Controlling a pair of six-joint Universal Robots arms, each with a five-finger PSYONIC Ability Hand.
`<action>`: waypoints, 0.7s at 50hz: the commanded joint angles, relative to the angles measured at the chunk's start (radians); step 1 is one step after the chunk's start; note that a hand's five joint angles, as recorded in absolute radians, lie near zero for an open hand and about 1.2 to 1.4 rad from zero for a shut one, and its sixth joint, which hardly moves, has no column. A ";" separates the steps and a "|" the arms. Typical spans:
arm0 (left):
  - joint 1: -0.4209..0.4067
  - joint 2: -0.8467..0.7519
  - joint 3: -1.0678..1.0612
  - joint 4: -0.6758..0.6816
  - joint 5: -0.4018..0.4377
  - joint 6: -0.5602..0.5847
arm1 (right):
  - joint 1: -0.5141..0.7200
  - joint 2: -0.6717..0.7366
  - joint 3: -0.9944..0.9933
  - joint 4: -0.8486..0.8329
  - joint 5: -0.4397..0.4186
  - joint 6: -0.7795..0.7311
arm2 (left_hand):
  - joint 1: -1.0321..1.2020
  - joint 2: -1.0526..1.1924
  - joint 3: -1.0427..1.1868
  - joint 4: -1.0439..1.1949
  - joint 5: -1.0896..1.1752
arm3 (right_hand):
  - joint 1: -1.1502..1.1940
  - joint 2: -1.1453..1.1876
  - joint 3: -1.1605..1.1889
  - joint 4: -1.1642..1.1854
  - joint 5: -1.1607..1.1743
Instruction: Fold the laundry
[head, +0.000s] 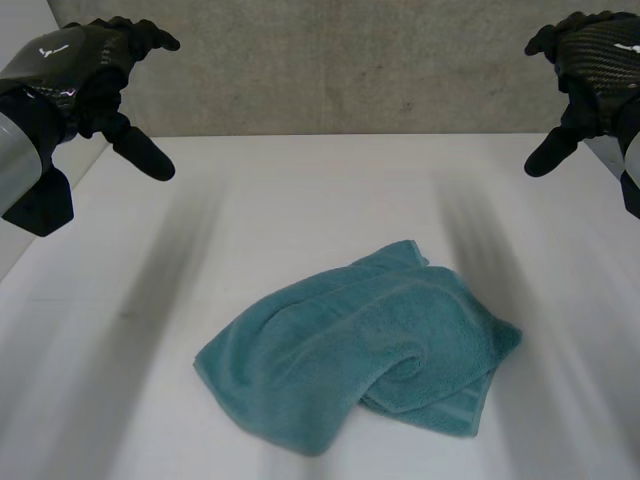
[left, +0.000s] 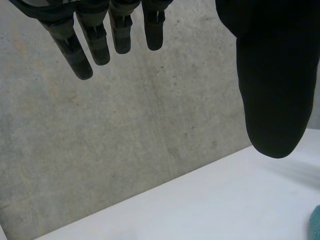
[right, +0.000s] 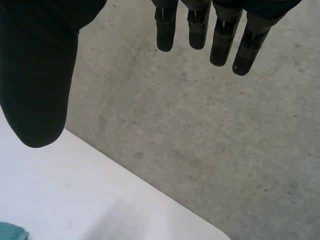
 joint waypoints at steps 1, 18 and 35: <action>-0.002 -0.014 0.005 -0.049 -0.001 0.002 | 0.002 0.014 0.009 0.016 -0.104 -0.007 | -0.044 -0.032 -0.039 -0.038 -0.048 | -0.040 -0.052 -0.045 -0.063 -0.060; -0.020 -0.105 -0.139 -0.027 0.001 0.149 | 0.059 0.119 0.093 0.243 -0.231 -0.018 | -0.044 -0.032 -0.039 -0.038 -0.048 | -0.040 -0.052 -0.045 -0.063 -0.060; -0.017 -0.129 -0.490 0.186 0.111 0.211 | 0.203 0.302 0.391 -0.173 -0.223 0.177 | -0.044 -0.032 -0.039 -0.038 -0.048 | 0.079 0.067 0.074 0.056 0.059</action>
